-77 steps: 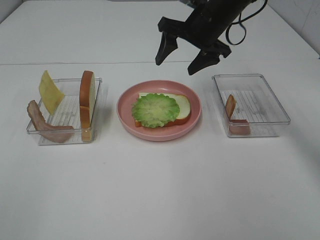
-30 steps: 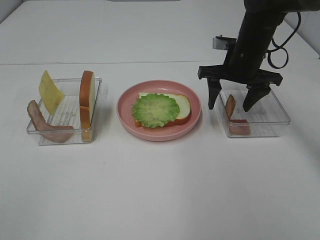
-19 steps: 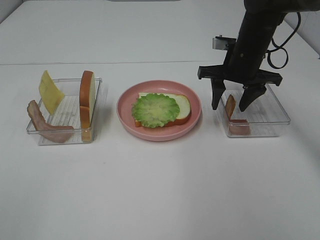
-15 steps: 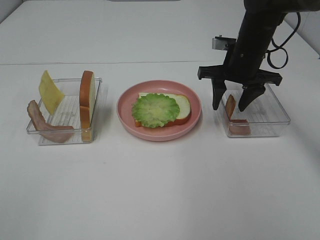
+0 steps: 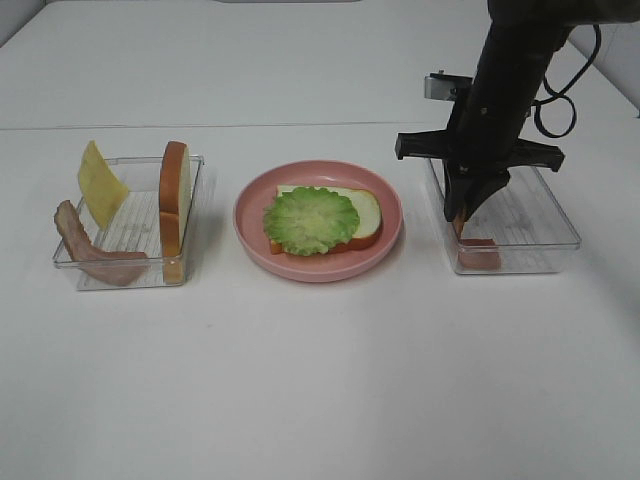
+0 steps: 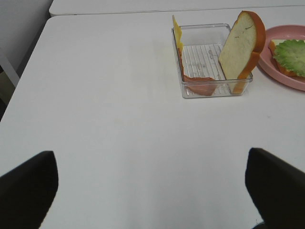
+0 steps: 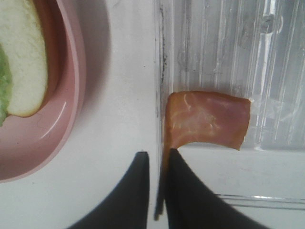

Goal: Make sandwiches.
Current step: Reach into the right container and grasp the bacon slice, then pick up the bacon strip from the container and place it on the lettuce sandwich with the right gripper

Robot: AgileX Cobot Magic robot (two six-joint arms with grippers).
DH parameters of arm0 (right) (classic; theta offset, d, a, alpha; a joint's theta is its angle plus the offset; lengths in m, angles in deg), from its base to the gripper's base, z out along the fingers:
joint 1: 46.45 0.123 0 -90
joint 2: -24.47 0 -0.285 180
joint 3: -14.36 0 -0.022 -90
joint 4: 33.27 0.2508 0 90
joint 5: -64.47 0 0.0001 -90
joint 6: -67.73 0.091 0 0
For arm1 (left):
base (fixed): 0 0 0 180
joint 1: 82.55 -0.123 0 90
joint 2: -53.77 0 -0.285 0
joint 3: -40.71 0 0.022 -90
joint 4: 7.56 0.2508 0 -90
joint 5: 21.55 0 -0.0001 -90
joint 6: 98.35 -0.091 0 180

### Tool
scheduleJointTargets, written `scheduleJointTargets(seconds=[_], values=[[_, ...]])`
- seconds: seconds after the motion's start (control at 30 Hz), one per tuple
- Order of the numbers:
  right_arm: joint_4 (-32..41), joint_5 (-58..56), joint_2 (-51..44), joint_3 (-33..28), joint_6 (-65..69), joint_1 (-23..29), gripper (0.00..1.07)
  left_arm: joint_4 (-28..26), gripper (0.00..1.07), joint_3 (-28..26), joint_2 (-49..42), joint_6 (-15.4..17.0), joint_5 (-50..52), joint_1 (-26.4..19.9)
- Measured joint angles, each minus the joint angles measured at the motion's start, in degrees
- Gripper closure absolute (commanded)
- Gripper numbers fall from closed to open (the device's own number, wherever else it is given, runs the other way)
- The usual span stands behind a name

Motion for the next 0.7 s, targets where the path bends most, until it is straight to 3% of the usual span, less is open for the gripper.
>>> scheduleJointTargets(seconds=[0.33, 0.5, 0.7], values=[[-0.23, 0.0, -1.38, -0.06, 0.0, 0.0, 1.07, 0.0, 0.04, 0.0, 0.0, 0.0, 0.0, 0.0], [0.57, 0.06, -6.76, -0.06, 0.0, 0.0, 1.07, 0.0, 0.04, 0.0, 0.0, 0.0, 0.0, 0.0], [13.06, 3.95, -14.38, -0.06, -5.9, 0.0, 1.07, 0.0, 0.04, 0.0, 0.0, 0.0, 0.0, 0.0]])
